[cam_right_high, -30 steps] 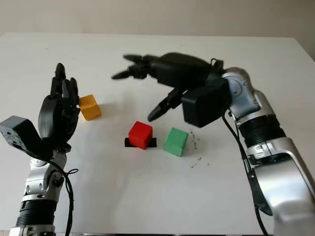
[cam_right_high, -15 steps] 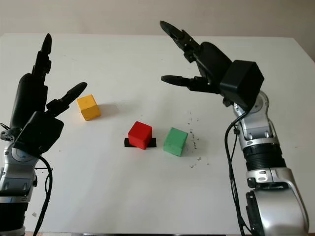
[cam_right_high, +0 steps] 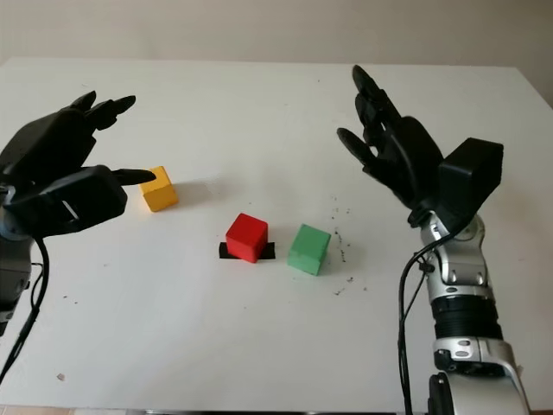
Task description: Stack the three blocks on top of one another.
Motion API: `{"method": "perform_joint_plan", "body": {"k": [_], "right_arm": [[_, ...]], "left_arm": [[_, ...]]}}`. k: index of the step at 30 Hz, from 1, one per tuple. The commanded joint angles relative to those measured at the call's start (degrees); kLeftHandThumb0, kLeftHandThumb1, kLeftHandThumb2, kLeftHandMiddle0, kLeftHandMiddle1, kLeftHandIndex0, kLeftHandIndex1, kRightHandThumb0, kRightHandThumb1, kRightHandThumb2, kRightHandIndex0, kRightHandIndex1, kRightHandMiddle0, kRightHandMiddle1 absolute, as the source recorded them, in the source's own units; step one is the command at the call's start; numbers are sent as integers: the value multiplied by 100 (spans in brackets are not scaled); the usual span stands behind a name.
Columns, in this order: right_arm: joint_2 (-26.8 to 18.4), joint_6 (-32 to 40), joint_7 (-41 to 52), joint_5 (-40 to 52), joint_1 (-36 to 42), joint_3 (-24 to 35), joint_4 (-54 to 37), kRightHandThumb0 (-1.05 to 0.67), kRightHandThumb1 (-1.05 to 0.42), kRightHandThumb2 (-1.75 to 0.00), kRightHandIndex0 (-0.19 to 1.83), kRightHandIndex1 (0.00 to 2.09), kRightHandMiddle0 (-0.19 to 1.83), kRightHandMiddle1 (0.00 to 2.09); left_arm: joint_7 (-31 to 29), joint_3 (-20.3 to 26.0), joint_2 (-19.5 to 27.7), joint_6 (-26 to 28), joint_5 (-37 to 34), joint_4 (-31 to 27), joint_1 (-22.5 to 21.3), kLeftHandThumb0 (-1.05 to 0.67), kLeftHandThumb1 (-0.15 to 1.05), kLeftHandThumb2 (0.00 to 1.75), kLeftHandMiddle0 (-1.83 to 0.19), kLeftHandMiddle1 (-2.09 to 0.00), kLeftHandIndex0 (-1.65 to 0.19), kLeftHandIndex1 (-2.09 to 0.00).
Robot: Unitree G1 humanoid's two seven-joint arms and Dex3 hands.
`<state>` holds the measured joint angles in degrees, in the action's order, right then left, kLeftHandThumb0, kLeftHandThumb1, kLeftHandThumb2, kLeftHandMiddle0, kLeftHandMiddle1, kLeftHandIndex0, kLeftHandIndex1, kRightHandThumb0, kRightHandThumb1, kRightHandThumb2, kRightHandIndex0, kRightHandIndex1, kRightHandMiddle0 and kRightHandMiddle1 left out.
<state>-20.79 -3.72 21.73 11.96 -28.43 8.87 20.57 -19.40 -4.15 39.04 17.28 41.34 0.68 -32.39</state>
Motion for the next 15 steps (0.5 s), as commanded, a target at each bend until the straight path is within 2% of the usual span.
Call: {"method": "perform_joint_plan", "body": {"k": [1,7,9,15], "right_arm": [[128,51,-122,50,205,64,-299,-74,-105,-39,-14,5,-10,5],[585,-148,-475,109,637,98,-736,-75,-105,-47,-19,1,-16,3],[678,-184,-510,118,701,77,-804,-75,-105,-53,-19,0,-18,1],[795,-167,-632,48,760,59,-916,-75,-105,-57,-19,0,-19,0]], "left_arm": [[-48,-163,97,-68,55,277,-219,-90,99,6,-16,-8,-36,-14],[-105,-563,83,-175,169,1006,-556,-93,103,6,-15,-6,-34,-10],[-135,-682,52,-140,231,1116,-610,-92,104,7,-10,-4,-30,-7],[-282,-1004,2,-47,396,1385,-780,-88,103,8,-1,-2,-21,-3]]}}
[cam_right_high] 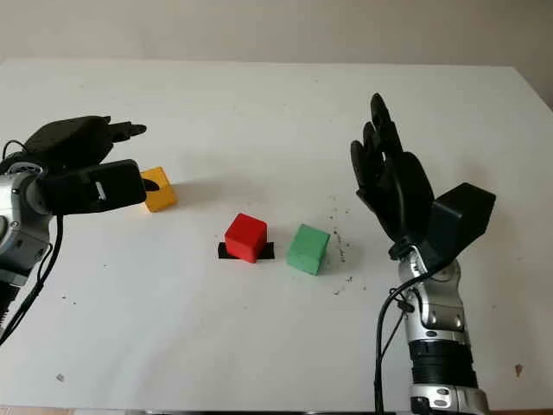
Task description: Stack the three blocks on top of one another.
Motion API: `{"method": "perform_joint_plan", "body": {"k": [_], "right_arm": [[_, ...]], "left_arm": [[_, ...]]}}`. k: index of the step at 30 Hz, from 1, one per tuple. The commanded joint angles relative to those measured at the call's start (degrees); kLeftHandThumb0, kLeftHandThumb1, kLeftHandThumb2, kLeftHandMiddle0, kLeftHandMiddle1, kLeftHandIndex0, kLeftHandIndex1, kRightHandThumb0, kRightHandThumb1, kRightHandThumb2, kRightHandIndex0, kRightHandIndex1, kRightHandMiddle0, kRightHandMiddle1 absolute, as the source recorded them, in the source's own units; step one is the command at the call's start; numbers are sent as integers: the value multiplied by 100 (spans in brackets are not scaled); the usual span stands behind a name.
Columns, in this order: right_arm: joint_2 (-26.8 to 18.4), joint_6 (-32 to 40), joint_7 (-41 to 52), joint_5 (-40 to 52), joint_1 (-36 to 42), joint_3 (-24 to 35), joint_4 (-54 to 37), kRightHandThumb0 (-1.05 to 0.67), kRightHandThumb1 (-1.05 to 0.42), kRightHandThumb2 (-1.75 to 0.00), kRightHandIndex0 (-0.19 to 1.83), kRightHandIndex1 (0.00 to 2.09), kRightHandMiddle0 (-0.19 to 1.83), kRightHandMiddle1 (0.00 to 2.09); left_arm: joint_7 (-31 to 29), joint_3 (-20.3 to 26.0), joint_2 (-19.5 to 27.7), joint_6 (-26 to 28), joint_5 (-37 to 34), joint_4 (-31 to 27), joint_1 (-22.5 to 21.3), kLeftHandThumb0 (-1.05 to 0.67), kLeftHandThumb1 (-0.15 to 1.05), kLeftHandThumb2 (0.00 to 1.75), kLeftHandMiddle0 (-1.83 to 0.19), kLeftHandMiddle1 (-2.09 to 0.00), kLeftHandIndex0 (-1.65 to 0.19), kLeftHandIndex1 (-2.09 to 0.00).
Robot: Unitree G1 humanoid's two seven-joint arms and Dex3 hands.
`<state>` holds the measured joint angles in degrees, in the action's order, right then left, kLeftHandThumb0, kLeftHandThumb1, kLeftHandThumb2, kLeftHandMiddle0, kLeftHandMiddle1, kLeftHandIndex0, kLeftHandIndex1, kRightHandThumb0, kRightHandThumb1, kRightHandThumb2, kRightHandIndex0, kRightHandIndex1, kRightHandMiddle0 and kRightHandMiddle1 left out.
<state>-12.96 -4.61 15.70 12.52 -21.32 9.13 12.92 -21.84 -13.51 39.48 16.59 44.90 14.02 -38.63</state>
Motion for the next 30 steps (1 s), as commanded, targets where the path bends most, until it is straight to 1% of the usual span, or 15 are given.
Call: {"method": "perform_joint_plan", "body": {"k": [1,5,8,11,14,16,17,18,19,21,23,25,26,28,30], "right_arm": [[31,-66,-68,-10,52,41,-174,-74,-105,-57,-19,0,-19,0],[86,19,-138,89,58,94,-241,-73,-105,-56,-19,0,-19,0],[83,88,-164,153,63,134,-271,-71,-105,-55,-19,0,-19,0],[86,106,-132,224,64,171,-274,-70,-105,-54,-19,0,-19,0],[78,115,-157,198,76,189,-299,-70,-105,-54,-19,0,-19,0],[77,117,-157,205,82,201,-302,-69,-105,-53,-19,0,-19,0],[71,112,-142,210,83,204,-298,-69,-105,-52,-19,0,-19,1],[66,104,-125,215,80,210,-285,-69,-105,-52,-19,0,-19,1],[65,103,-116,217,79,218,-278,-69,-105,-52,-19,0,-19,0],[70,107,-92,235,74,236,-268,-69,-105,-52,-19,0,-19,1],[70,89,-89,228,70,242,-266,-69,-105,-51,-19,0,-19,1],[60,76,-73,223,64,245,-255,-69,-105,-52,-19,0,-19,1],[61,90,-72,231,60,252,-253,-69,-105,-52,-19,0,-19,0],[64,110,-74,237,57,262,-253,-70,-105,-51,-19,0,-19,1],[61,135,-85,230,61,263,-264,-70,-105,-50,-19,0,-19,1]], "left_arm": [[-89,-110,-54,65,61,73,-177,-87,103,7,0,-3,-22,-4],[-171,-237,-86,172,134,65,-154,-85,100,5,0,-4,-28,-7],[-83,-336,-56,74,236,18,-36,-85,100,5,-3,-6,-37,-12],[-10,-411,-30,-59,304,14,44,-84,100,6,-5,-7,-42,-15],[130,-447,-65,-158,356,-13,151,-82,101,5,-11,-8,-49,-19],[186,-447,-96,-179,351,-18,195,-78,99,5,-18,-10,-58,-25],[204,-441,-119,-172,336,-10,208,-77,99,5,-21,-9,-60,-30],[216,-434,-141,-167,319,2,217,-75,97,5,-26,-7,-58,-47],[216,-434,-161,-152,314,15,222,-73,96,5,-33,-7,-50,-75],[235,-436,-190,-142,318,40,229,-70,95,5,-41,-7,-42,-106],[266,-433,-203,-148,307,48,239,-66,94,5,-48,-8,-36,-128],[289,-431,-214,-137,299,55,244,-58,93,5,-53,-9,-36,-143],[305,-437,-212,-144,303,76,245,-54,93,5,-54,-10,-37,-146],[338,-441,-214,-155,308,115,246,-45,97,6,-57,-11,-38,-143],[325,-451,-213,-153,315,149,234,-39,100,7,-56,-10,-35,-137]]}}
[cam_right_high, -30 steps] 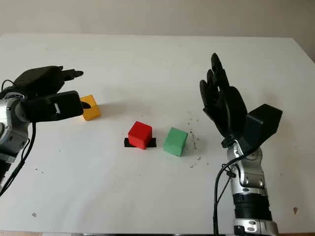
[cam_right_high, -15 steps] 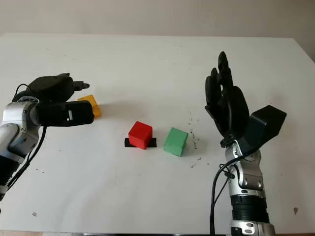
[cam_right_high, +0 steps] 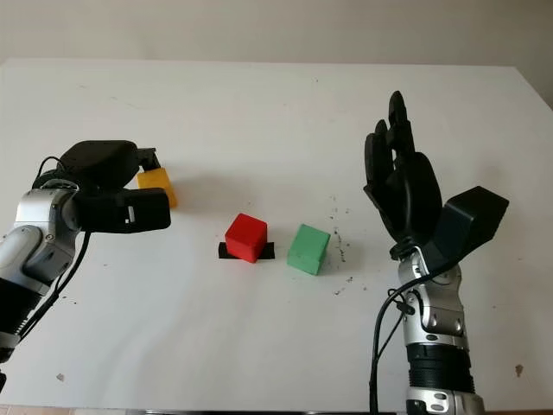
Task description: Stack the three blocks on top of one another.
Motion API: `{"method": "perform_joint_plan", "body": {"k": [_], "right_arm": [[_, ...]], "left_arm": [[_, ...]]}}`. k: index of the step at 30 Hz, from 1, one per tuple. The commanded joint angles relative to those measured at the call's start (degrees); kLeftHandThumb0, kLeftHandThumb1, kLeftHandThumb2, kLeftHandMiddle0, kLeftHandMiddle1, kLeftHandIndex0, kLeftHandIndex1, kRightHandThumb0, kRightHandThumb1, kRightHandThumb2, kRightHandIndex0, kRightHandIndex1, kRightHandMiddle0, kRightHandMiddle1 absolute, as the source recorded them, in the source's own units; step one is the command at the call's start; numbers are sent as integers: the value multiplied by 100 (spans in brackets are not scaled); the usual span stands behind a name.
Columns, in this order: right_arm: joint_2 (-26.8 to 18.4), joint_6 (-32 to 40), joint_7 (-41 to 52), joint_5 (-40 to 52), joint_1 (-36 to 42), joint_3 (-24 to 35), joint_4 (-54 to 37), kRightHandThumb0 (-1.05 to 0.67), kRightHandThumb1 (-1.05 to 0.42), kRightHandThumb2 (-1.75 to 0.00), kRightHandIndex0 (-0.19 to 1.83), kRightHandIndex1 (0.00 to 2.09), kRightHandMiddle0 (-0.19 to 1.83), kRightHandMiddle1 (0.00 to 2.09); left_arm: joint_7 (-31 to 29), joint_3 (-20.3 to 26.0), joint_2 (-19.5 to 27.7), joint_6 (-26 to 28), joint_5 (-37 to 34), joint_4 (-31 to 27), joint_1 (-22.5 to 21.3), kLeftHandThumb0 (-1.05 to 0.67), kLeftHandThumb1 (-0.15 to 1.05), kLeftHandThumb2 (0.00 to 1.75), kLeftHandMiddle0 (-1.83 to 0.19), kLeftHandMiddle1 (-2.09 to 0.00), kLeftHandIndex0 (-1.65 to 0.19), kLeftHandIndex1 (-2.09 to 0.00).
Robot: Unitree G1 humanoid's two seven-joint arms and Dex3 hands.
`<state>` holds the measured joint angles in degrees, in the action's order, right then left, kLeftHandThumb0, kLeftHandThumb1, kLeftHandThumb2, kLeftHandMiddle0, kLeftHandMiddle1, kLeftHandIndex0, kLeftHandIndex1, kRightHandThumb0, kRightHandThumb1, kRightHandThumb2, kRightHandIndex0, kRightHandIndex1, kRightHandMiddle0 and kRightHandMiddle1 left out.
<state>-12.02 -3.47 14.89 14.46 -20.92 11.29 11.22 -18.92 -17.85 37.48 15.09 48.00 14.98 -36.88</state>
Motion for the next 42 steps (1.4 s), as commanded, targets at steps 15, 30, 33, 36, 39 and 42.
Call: {"method": "perform_joint_plan", "body": {"k": [15,30,33,36,39,42], "right_arm": [[-37,-30,21,-42,23,14,-73,-69,-105,-50,-19,0,-19,2],[62,-3,18,-101,55,-106,-75,-67,-105,-49,-19,0,-19,1],[69,-54,-21,-169,64,-146,-57,-69,-105,-48,-19,0,-19,2],[98,-58,-46,-177,74,-166,-66,-70,-105,-47,-19,0,-19,3],[140,-82,-40,-153,87,-180,-70,-70,-105,-46,-19,0,-19,4],[145,-100,-27,-167,95,-186,-50,-70,-105,-47,-19,0,-19,4]], "left_arm": [[-39,437,324,-927,-733,-694,298,-31,105,10,-40,-5,-25,-131],[-1515,846,593,-1623,-1839,-1714,-748,-37,100,5,-53,-8,-52,-113],[-1864,762,550,-1520,-1947,-1731,-1003,-35,99,5,-55,-8,-53,-114],[-2189,630,460,-1442,-1993,-1702,-1250,-36,101,6,-53,-6,-52,-115],[-2399,563,242,-1458,-2252,-1670,-1360,-32,101,5,-53,-5,-57,-102],[-2483,526,114,-1524,-2412,-1691,-1340,-36,101,6,-49,-4,-54,-115]]}}
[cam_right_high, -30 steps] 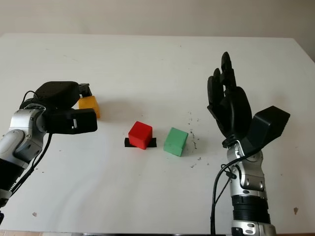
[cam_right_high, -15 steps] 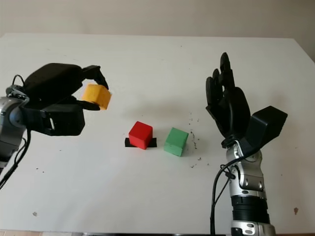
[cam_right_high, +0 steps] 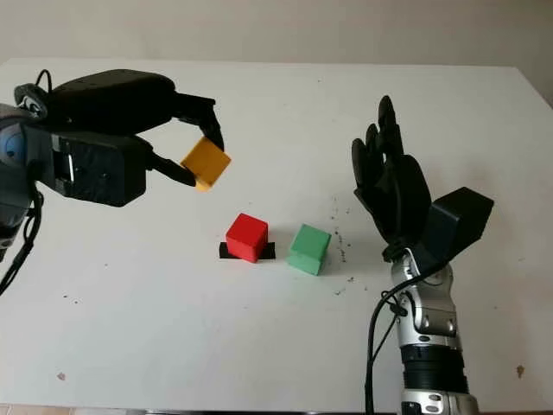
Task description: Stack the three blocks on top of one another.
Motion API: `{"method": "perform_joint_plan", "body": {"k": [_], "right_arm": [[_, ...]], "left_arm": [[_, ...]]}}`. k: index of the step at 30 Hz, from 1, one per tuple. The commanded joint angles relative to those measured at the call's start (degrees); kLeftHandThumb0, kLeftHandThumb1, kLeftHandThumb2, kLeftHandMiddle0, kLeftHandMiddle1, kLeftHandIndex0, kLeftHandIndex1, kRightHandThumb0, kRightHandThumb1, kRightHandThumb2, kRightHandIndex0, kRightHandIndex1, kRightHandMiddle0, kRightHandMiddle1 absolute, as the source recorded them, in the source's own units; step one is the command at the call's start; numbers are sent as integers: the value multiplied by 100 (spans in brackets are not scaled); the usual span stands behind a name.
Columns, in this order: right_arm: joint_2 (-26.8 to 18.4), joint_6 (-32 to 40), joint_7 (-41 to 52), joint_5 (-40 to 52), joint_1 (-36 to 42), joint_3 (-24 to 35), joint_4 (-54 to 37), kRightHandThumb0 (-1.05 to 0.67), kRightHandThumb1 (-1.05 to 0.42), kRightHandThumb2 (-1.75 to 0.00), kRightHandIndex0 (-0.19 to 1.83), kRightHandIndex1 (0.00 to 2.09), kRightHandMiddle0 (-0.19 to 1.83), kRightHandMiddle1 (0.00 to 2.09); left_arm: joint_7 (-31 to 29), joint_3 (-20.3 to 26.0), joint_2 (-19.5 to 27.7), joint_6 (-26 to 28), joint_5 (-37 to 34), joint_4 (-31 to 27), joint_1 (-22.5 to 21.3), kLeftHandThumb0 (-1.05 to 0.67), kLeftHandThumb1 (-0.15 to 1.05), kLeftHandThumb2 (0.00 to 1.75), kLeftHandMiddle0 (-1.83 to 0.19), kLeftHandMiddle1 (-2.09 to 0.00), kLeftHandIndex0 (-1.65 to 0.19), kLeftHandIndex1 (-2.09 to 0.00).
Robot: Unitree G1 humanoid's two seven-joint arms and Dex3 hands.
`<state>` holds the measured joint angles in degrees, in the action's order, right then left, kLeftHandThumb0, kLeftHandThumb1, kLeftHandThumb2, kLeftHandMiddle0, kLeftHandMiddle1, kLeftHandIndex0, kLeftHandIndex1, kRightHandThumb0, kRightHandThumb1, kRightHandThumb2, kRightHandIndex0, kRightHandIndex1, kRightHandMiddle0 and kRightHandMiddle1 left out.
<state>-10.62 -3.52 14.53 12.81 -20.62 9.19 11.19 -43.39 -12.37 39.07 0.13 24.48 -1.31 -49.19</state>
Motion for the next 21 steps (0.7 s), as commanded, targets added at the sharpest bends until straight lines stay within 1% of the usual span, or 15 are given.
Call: {"method": "perform_joint_plan", "body": {"k": [1,4,5,7,8,12,15,18,21], "right_arm": [[1,-103,20,1,69,24,-37,-70,-105,-47,-19,0,-19,4],[-9,-112,33,3,76,28,-22,-69,-105,-47,-19,0,-19,4],[-13,-123,47,5,78,29,-17,-69,-105,-47,-19,0,-19,3],[-9,-121,44,2,89,28,-34,-68,-105,-47,-19,0,-19,2],[-3,-123,41,0,94,25,-39,-68,-105,-47,-19,0,-19,2],[8,-37,35,11,107,4,-71,-67,-105,-46,-19,0,-19,3],[28,-19,19,19,115,-4,-83,-67,-105,-46,-19,0,-19,2],[39,-43,6,16,132,-7,-91,-67,-105,-46,-19,0,-19,3],[46,-42,8,34,153,-8,-114,-67,-105,-46,-19,0,-19,2]], "left_arm": [[-56,-49,-71,-26,-66,-86,-95,-38,102,6,-46,-3,-52,-120],[-88,-98,-114,-15,-49,-130,-66,-39,102,5,-44,-3,-51,-126],[-85,-106,-141,-34,-69,-113,-62,-39,102,5,-43,-4,-48,-129],[-210,-144,-200,124,-117,-173,-72,-39,102,6,-43,-4,-41,-137],[-229,-156,-222,132,-129,-188,-65,-40,103,6,-42,-4,-41,-139],[-339,-138,-249,41,-325,-162,-16,-41,104,6,-42,-5,-47,-134],[-527,-24,-312,176,-767,-83,53,-38,103,5,-44,-6,-47,-131],[-473,95,-336,244,-1058,-24,273,-36,103,5,-44,-6,-45,-129],[-303,216,-373,141,-1263,41,517,-33,104,6,-41,-5,-43,-129]]}}
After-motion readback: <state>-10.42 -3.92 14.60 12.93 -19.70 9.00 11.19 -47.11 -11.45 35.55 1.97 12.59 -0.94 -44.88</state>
